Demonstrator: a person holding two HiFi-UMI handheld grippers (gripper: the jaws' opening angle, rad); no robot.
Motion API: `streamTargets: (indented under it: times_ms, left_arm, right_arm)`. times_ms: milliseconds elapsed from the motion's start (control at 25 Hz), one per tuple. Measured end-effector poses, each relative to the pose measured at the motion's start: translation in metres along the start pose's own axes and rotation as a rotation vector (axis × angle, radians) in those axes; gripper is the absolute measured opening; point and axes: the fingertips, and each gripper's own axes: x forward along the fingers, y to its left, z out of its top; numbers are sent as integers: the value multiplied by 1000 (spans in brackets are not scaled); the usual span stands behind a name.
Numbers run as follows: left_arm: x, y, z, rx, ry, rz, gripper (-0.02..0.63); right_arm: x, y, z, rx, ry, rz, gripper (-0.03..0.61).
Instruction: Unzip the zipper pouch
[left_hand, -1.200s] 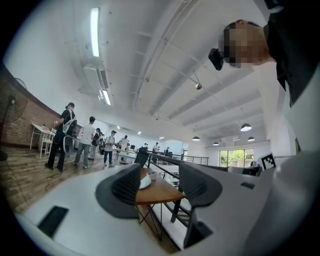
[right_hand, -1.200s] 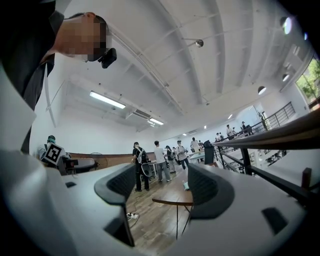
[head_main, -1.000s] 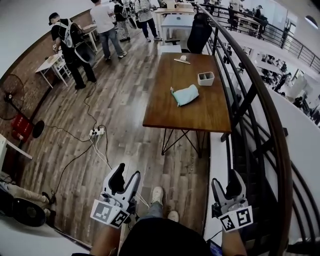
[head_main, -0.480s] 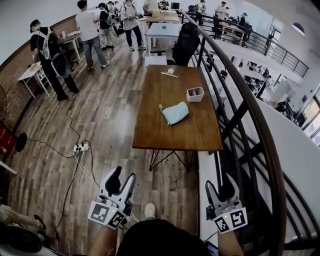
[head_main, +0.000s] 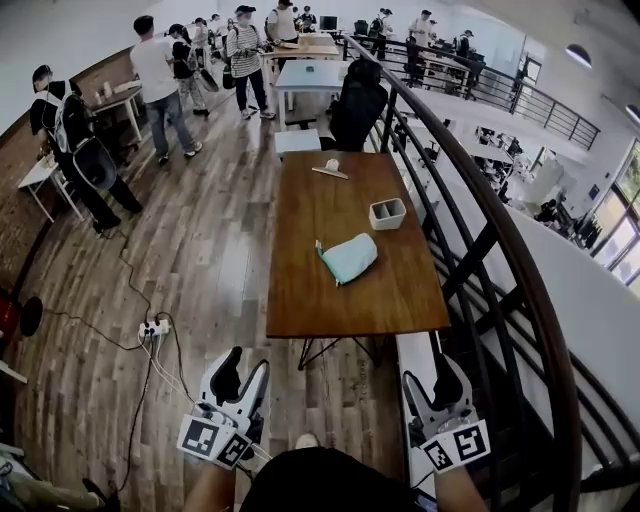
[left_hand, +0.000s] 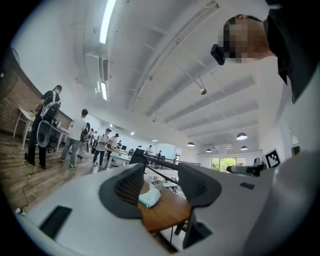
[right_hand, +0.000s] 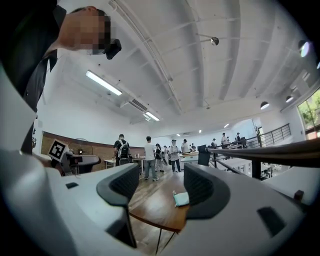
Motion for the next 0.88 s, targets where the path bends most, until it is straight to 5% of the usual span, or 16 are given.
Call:
streamTargets:
  times_ms: [520,880]
  left_arm:
    - [52,51,-13,-20,43,-13,222]
    - [104,71,-15,-20,38,73,222]
  right_arm:
    - [54,-22,-20,15,48,-45,265]
    - [128,-68,-24,11,72,48,261]
